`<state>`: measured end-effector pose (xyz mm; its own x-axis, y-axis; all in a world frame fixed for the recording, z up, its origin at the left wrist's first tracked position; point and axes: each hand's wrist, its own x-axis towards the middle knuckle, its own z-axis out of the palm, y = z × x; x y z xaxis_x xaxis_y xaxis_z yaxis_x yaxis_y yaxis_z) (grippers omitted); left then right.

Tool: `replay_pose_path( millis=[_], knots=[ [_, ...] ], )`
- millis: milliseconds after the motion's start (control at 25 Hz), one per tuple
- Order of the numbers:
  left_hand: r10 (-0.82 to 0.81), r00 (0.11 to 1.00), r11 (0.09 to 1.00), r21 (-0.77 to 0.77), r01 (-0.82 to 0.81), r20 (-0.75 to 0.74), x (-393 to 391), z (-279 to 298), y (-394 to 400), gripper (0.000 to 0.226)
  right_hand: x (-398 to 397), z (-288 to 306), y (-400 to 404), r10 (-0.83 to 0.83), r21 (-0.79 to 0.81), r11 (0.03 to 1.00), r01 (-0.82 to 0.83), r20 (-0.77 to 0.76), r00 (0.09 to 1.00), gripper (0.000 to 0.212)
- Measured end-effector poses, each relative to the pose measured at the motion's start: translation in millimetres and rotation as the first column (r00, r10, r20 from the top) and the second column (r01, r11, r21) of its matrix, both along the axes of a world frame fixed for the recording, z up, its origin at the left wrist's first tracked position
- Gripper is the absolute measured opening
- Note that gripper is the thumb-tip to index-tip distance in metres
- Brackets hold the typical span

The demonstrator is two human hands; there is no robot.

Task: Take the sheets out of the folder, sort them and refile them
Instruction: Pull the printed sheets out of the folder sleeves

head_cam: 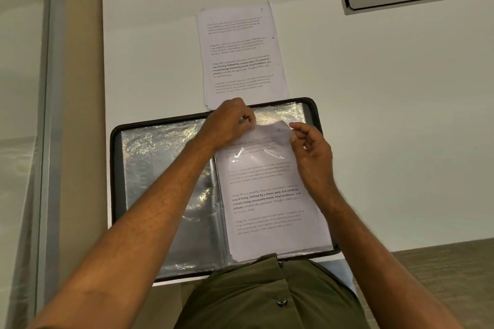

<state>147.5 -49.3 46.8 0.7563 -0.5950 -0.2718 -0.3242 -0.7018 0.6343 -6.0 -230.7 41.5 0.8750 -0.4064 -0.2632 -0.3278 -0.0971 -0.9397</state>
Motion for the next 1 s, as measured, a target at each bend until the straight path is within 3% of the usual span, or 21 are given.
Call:
replay_pose_path(
  millis=[280, 640, 760, 880, 1000],
  knots=[
    [0.256, 0.949, 0.963, -0.140, -0.232, 0.184, 18, -2, -8, 0.010, -3, -5, -4, 0.051, 0.004, 0.999, -0.051, -0.155, 0.987, 0.027],
    [0.393, 0.891, 0.909, -0.239, -0.341, 0.227, 78, 17, -12, 0.008, -4, -15, -7, 0.095, 0.021, 0.995, -0.093, -0.268, 0.959, 0.024],
    [0.475, 0.865, 0.858, -0.305, -0.414, 0.163, 92, 19, -13, 0.012, -3, -17, -8, 0.091, 0.029, 0.996, -0.086, -0.272, 0.958, 0.021],
    [0.541, 0.841, 0.781, -0.362, -0.509, -0.017, 91, 13, -6, 0.013, -4, -21, -9, 0.072, 0.043, 0.997, -0.062, -0.295, 0.953, 0.018],
    [0.616, 0.766, 0.724, -0.252, -0.642, -0.184, 76, 1, 11, 0.043, -5, -24, -10, 0.039, 0.056, 0.998, -0.023, -0.316, 0.948, 0.018]
  ],
)
